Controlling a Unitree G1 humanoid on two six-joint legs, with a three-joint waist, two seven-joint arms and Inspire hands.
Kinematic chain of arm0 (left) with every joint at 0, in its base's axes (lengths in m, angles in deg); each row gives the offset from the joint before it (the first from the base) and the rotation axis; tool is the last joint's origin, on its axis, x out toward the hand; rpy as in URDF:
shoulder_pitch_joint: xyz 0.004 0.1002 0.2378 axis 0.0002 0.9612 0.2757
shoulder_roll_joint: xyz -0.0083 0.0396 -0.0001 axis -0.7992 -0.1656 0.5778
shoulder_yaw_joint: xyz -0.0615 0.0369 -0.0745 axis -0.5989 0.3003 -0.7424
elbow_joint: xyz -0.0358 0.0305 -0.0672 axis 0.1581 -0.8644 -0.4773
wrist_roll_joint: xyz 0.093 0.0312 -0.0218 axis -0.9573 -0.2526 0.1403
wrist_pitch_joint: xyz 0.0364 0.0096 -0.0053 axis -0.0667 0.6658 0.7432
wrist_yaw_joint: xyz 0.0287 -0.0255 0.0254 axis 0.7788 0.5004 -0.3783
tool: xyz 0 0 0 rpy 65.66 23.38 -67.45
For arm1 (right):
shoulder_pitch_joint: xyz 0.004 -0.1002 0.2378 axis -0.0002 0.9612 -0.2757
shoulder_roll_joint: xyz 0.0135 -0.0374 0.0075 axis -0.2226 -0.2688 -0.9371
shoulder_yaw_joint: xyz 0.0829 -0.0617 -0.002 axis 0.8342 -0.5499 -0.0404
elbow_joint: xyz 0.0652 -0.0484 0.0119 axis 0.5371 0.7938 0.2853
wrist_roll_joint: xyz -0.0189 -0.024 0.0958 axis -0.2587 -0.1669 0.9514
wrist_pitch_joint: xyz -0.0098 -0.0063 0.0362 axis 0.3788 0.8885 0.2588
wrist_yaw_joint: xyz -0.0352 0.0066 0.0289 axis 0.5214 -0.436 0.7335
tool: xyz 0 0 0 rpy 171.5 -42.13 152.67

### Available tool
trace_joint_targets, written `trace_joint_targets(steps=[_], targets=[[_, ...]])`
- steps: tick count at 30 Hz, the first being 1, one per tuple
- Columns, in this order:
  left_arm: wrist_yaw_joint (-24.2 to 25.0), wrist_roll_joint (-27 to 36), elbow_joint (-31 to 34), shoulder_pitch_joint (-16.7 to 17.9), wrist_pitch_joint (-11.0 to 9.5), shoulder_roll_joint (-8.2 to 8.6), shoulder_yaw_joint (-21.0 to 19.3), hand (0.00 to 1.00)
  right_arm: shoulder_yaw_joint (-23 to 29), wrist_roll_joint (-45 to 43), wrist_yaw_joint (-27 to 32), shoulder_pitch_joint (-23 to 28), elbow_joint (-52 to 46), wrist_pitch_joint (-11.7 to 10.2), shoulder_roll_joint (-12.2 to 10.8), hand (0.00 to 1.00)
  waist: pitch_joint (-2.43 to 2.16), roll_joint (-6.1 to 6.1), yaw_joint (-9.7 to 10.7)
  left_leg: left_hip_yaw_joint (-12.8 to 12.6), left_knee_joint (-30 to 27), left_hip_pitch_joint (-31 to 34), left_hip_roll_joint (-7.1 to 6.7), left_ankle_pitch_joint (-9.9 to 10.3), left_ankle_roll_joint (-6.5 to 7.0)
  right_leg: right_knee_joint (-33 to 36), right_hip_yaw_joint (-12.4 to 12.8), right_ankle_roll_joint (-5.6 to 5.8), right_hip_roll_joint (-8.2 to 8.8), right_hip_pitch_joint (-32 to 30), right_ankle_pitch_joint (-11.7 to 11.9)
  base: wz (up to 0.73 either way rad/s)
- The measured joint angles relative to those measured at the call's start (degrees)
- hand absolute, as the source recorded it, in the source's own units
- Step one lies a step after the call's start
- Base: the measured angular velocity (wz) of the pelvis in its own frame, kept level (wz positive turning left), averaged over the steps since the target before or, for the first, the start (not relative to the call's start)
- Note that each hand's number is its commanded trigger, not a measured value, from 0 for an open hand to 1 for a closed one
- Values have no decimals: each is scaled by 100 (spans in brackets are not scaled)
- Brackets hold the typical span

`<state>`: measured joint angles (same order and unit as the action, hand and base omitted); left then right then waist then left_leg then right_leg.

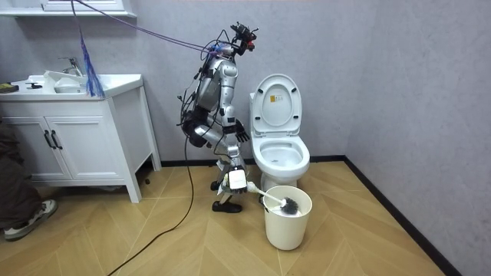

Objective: Brush toilet

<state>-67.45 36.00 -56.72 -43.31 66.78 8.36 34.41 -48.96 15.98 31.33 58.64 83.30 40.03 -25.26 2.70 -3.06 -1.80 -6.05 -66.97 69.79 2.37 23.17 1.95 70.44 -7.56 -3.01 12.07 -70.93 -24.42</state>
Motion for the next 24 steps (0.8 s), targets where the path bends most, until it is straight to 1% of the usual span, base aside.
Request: trace_joint_targets(steps=[2, 4, 6, 9, 11, 12, 15, 17, 18, 19, 20, 21, 22, 23, 24], targets=[[-7, -5, -12, 28, 6, 14, 5, 0, -47, 114, -5, 15, 49, 81, -35, 100, -4, -3, -11, 12, 106, -190, 2, -1, -2, -123, -43, -1, 1, 209, 2, 0], [-14, -11, -10, 92, 4, 24, 3, 0, -45, 260, -25, 77, 93, 77, -38, 100, -6, -3, -18, 6, 240, -393, -4, -3, -2, -249, -89, 3, 18, 422, 5, 0], [-36, -9, 3, 211, 4, 23, -8, 0, -41, 393, -28, 114, 109, 75, -41, 100, -8, -2, -32, 8, 434, -636, 3, -19, -18, -470, -143, 1, 1, 676, 54, -7], [-62, -78, 38, 451, 4, 19, -20, 0, 36, 480, -63, 156, 169, 61, -49, 100, -18, 16, -29, -13, 999, -1192, -12, -165, -19, -1021, -224, 44, -44, 1229, 199, -2], [-65, -134, 38, 492, 4, 10, -46, 0, 108, 486, -90, 142, 199, 70, -64, 100, -20, 19, -31, -13, 1243, -1457, -6, -209, -30, -1281, -260, 64, -89, 1505, 264, -5], [-77, -102, 40, 573, 4, 0, -59, 0, 111, 559, -94, 153, 198, 71, -69, 100, -27, 25, -29, -12, 1416, -1636, -12, -247, -37, -1451, -271, 78, -110, 1675, 306, -6], [-178, -64, 23, 609, -1, -2, -62, 0, 119, 953, -96, 165, 200, 75, -111, 100, -33, 51, -31, -15, 1798, -2046, -36, -344, -45, -1811, -334, 105, -131, 2092, 380, 2], [-184, -102, -92, 599, -14, -4, -90, 0, 261, 1035, -121, 172, 172, 75, -199, 100, -57, 146, -20, -29, 2254, -2534, -95, -462, -60, -2187, -352, 145, -138, 2542, 446, 5], [-182, -108, -146, 615, -26, -3, -95, 0, 309, 1042, -135, 171, 172, 75, -213, 100, -56, 164, -22, -29, 2360, -2641, -97, -489, -66, -2287, -364, 151, -151, 2652, 469, 0], [-178, -113, -306, 597, -42, 7, -132, 0, 391, 1054, -143, 177, 162, 75, -235, 100, -52, 200, -24, -26, 2556, -2861, -103, -539, -68, -2478, -374, 164, -171, 2872, 513, 0], [-178, -127, -454, 598, -48, 2, -146, 0, 463, 1074, -146, 183, 164, 74, -260, 100, -58, 250, -29, -25, 2732, -3080, -107, -581, -75, -2656, -389, 185, -202, 3094, 553, 0], [-178, -161, -507, 651, -47, -4, -171, 0, 472, 1173, -143, 249, 149, 74, -270, 100, -65, 275, -38, 6, 2863, -3274, -95, -613, -84, -2865, -489, 193, -230, 3340, 591, 4], [-176, -185, -507, 679, -47, -7, -187, 0, 490, 1225, -140, 262, 127, 73, -276, 100, -77, 287, -37, 24, 2921, -3353, -86, -623, -86, -2962, -536, 197, -245, 3454, 608, 10], [-176, -194, -504, 720, -48, -3, -253, 0, 576, 1323, -128, 353, 81, 72, -314, 100, -103, 324, -34, 52, 3001, -3498, -75, -646, -89, -3132, -595, 214, -278, 3645, 652, 12], [-176, -244, -528, 801, -47, -3, -304, 0, 681, 1446, -99, 459, -24, 73, -355, 100, -108, 352, -37, 86, 3095, -3647, -74, -648, -89, -3269, -627, 238, -312, 3824, 672, 11]])
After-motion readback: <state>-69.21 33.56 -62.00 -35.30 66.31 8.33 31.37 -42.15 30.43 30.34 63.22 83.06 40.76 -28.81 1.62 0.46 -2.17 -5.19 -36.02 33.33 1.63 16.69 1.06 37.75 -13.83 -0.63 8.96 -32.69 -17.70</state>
